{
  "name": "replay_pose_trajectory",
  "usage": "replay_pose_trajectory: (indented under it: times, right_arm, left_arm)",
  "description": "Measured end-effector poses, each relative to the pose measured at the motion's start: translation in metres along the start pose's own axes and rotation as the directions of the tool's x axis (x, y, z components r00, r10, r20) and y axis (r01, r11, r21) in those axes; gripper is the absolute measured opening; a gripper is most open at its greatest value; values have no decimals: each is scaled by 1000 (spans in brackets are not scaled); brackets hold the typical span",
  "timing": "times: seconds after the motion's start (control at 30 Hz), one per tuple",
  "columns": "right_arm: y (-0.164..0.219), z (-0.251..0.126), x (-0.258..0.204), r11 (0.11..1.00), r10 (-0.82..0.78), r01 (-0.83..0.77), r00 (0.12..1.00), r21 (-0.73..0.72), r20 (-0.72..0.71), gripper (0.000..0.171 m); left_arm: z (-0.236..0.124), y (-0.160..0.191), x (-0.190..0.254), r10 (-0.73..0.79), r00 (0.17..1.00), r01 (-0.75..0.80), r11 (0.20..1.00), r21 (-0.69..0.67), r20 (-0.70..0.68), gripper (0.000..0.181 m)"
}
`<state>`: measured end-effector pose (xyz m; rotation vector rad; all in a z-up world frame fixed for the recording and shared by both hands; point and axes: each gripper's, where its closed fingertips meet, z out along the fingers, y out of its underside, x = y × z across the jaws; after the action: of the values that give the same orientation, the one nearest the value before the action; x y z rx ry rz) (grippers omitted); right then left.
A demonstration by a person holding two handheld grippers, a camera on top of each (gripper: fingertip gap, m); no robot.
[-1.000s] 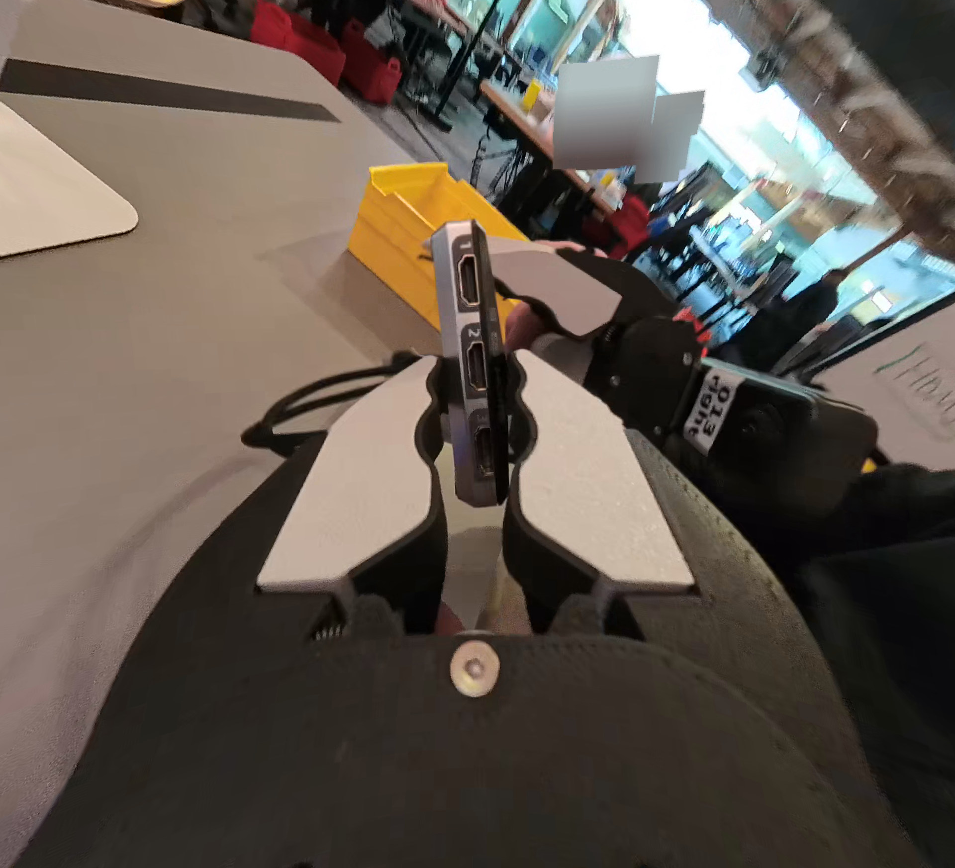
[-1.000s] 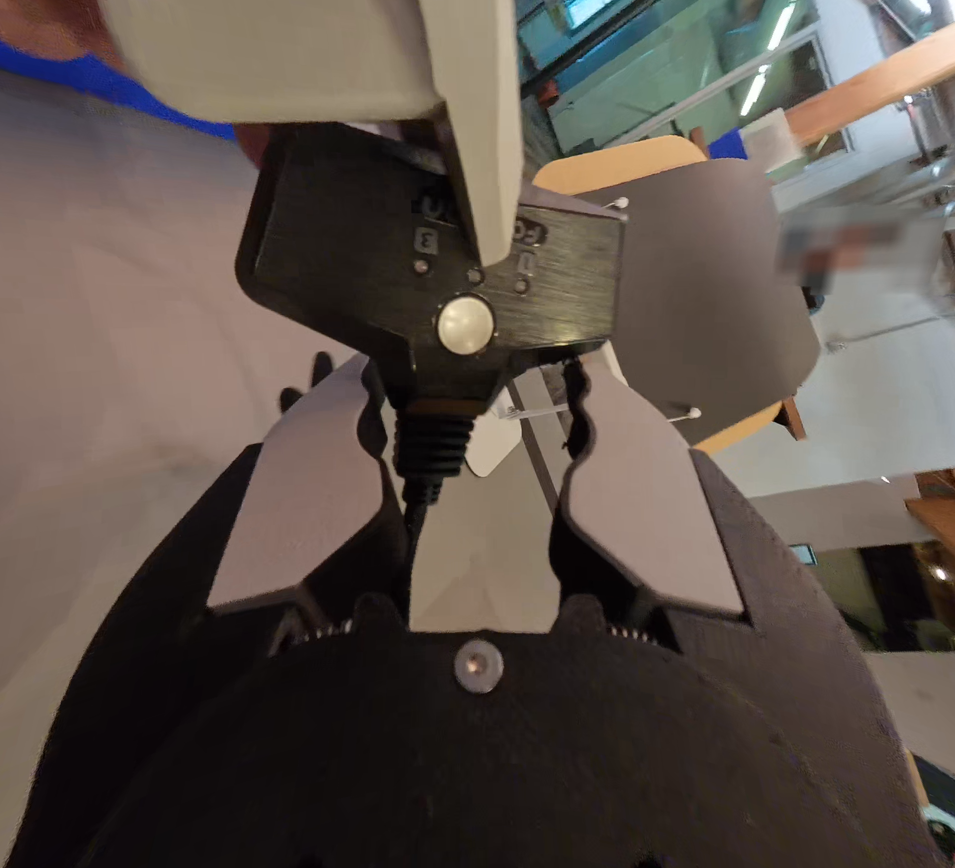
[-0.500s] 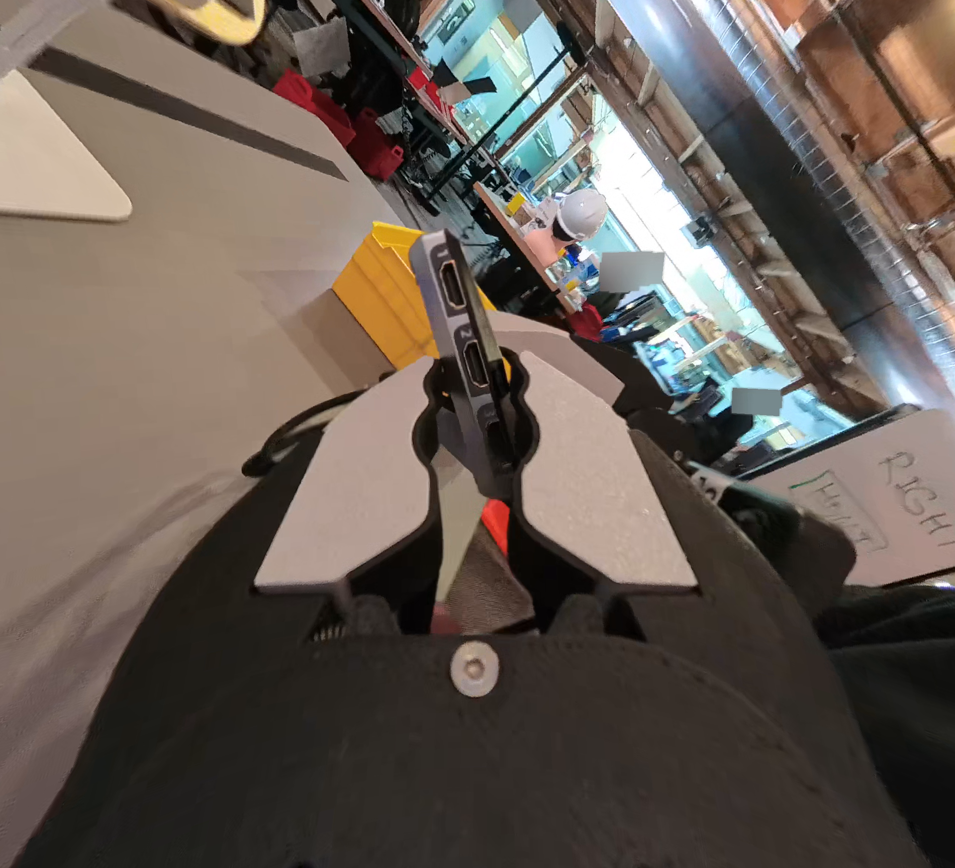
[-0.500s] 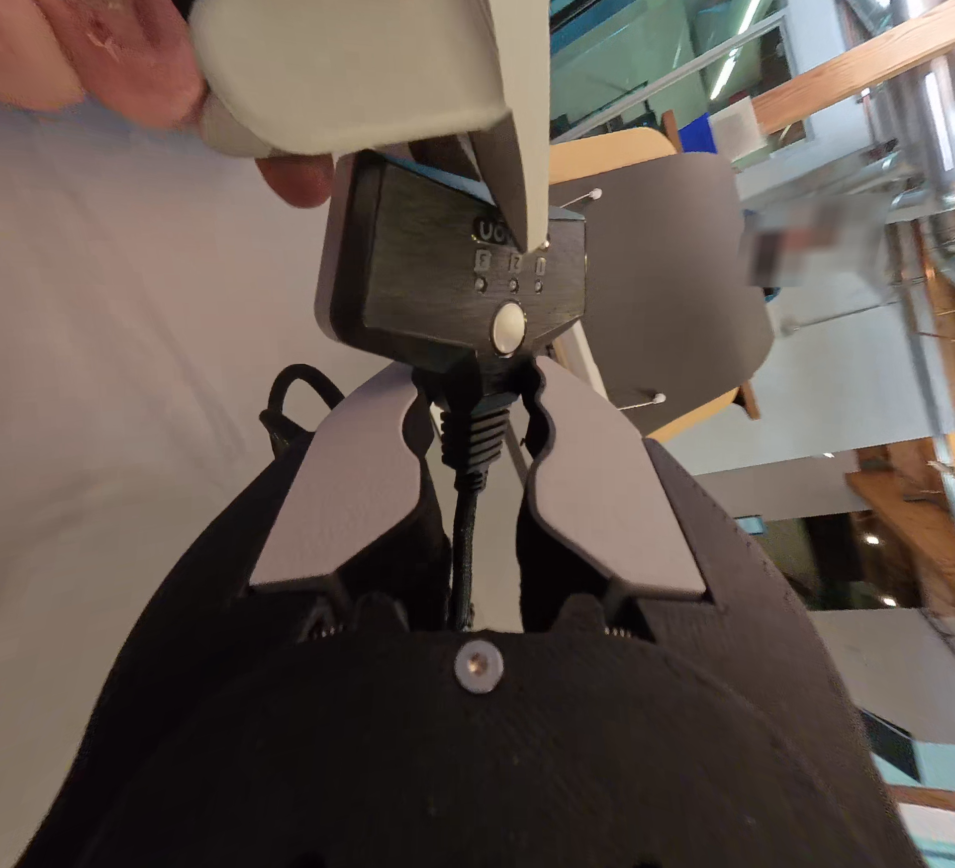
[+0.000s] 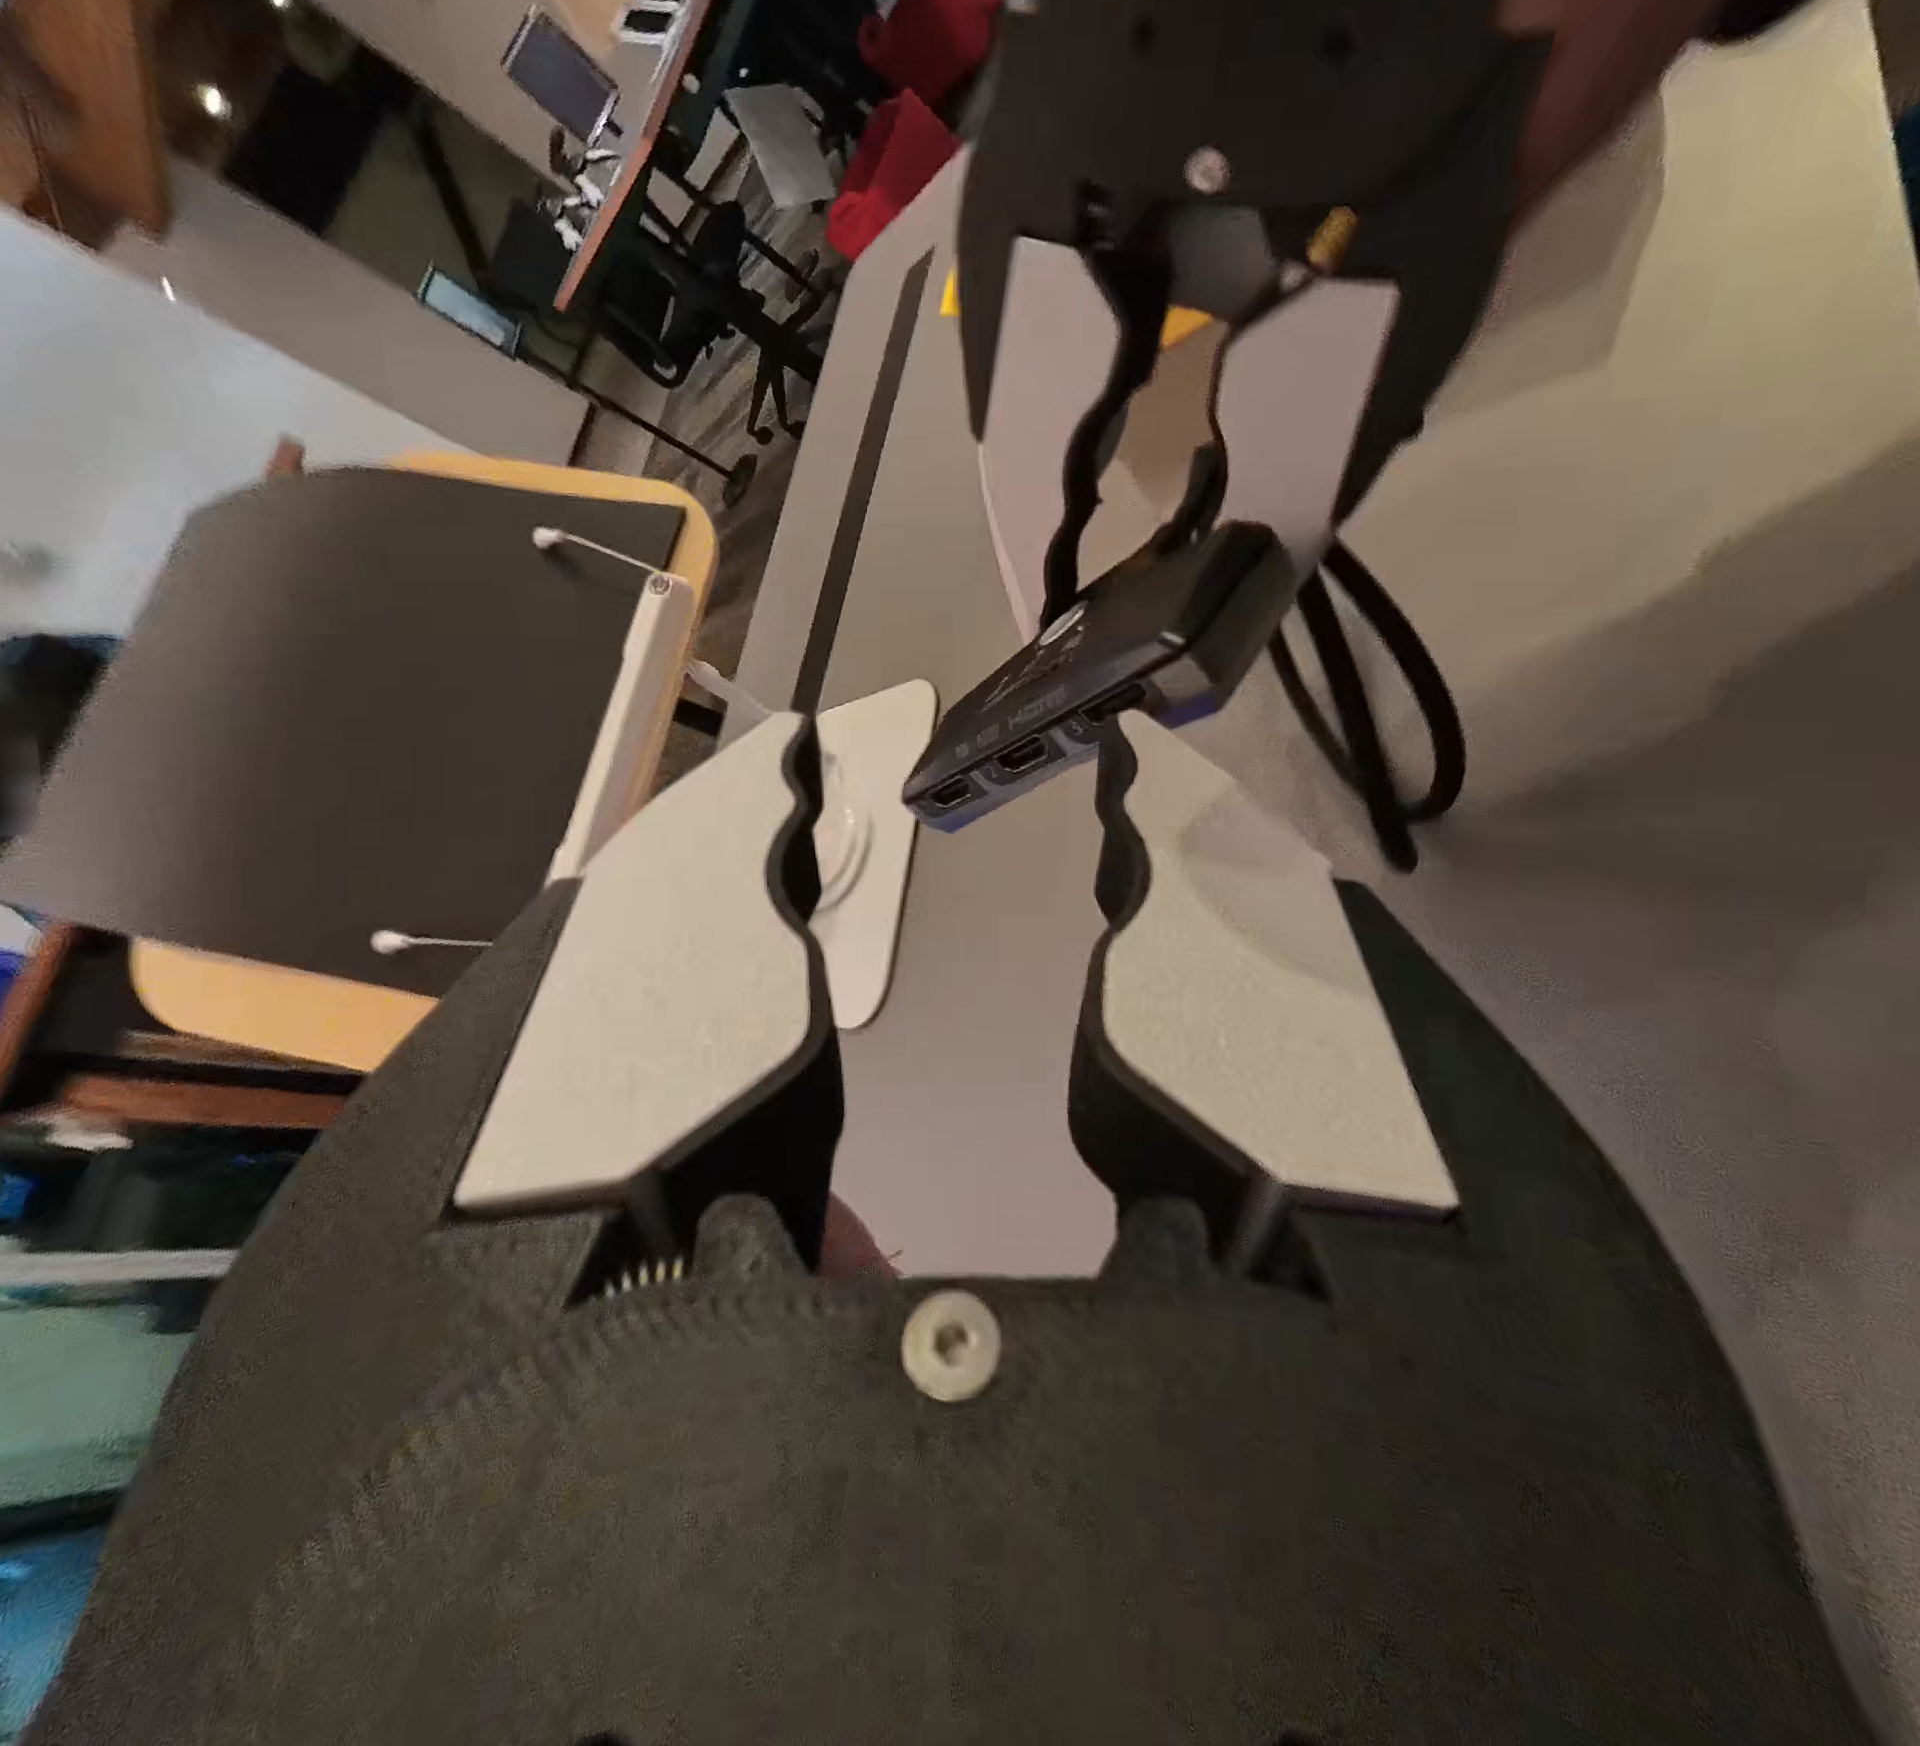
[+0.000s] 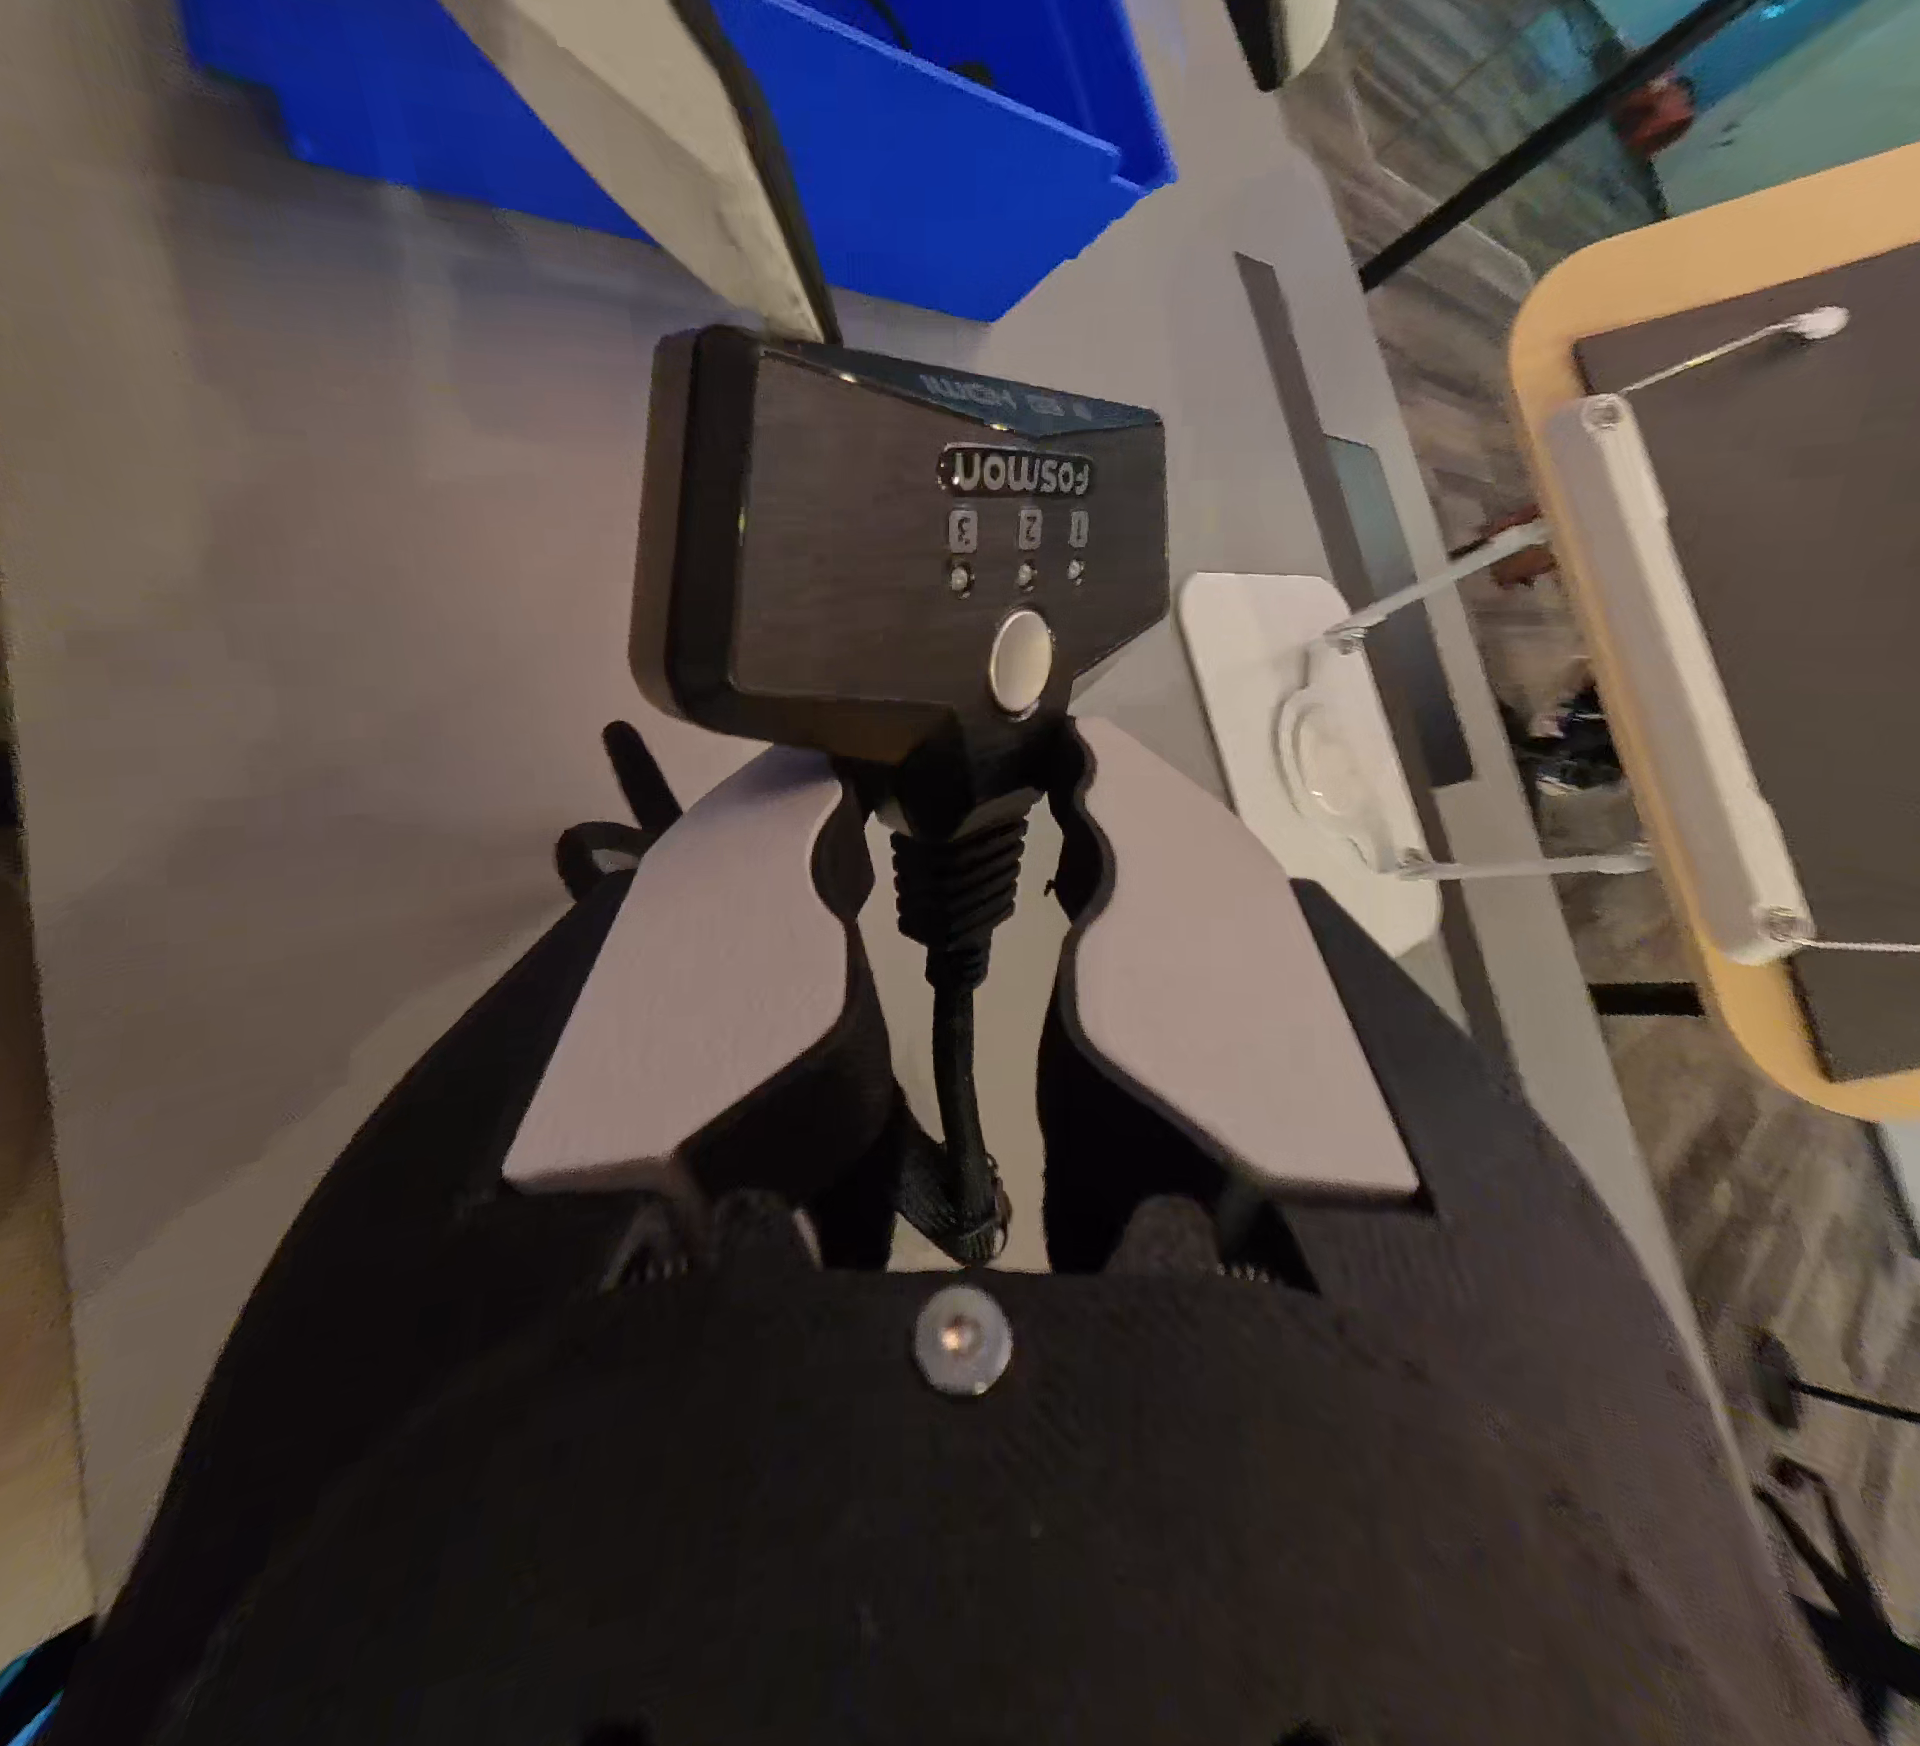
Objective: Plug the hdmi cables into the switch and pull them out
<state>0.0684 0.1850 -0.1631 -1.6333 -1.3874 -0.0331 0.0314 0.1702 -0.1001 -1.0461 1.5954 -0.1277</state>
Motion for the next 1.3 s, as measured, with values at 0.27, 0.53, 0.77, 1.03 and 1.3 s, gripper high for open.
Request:
replay_pose_trajectory:
  times: [0.27, 0.53, 0.77, 1.03, 1.3]
  right_arm:
    - [-14, -3, -20, 997, -10, -1, 990, 76, 140, 31]
    - [-19, -4, -7, 991, -78, 81, 997, 105, -27, 44]
    - [-20, 0, -4, 978, -190, 200, 971, 56, -148, 26]
    - [-25, -7, -8, 975, -191, 201, 976, 94, -108, 24]
    - [-33, -8, -10, 970, -155, 169, 984, 177, -90, 27]
  left_arm:
    - [8, 8, 32, 237, 967, -245, 966, -86, -88, 53]
    - [19, 11, 32, 153, 987, -156, 983, -93, -39, 24]
    - [19, 2, 34, 55, 997, -55, 998, -12, -54, 22]
    - [13, -7, 35, 41, 997, -35, 997, 75, -72, 23]
    - [7, -18, 34, -7, 995, 21, 990, 143, -96, 22]
